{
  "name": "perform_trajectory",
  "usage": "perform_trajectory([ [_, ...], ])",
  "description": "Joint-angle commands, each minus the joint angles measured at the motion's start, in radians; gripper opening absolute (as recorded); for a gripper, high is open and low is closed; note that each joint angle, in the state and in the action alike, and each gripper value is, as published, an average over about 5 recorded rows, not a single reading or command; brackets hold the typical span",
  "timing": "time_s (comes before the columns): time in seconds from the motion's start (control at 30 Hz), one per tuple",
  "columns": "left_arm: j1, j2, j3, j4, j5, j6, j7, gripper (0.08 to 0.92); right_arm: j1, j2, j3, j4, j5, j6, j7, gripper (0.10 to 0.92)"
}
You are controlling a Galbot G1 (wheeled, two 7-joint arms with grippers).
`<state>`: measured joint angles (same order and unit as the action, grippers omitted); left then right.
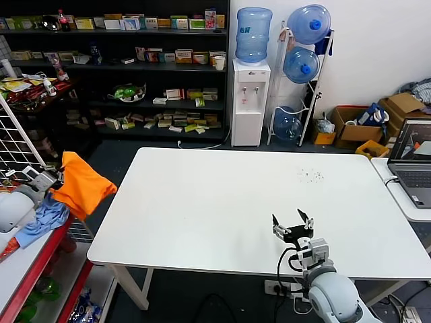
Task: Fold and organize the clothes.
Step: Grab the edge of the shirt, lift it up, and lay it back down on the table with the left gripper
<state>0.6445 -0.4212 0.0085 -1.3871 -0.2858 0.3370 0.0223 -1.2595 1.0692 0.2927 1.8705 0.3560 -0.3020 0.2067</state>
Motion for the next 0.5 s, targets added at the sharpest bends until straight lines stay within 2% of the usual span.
perform_trajectory([
  [0.03,0.007,0.033,-0.005,-0.073,-0.053,0.021,-0.023,0.115,-0.008,0.000,0.001,0.007,-0.002,0.002,-0.001,0.823],
  [0.23,0.107,-0.077,-0.018,-0.218,-0.208,0.076,-0.119,0.115,-0.021,-0.001,0.006,0.012,-0.006,0.004,-0.001,0.823],
  [0.5,0.225,-0.220,0.007,-0.333,-0.267,0.087,-0.226,0.115,-0.044,0.004,0.020,0.015,-0.014,0.004,0.001,0.823],
])
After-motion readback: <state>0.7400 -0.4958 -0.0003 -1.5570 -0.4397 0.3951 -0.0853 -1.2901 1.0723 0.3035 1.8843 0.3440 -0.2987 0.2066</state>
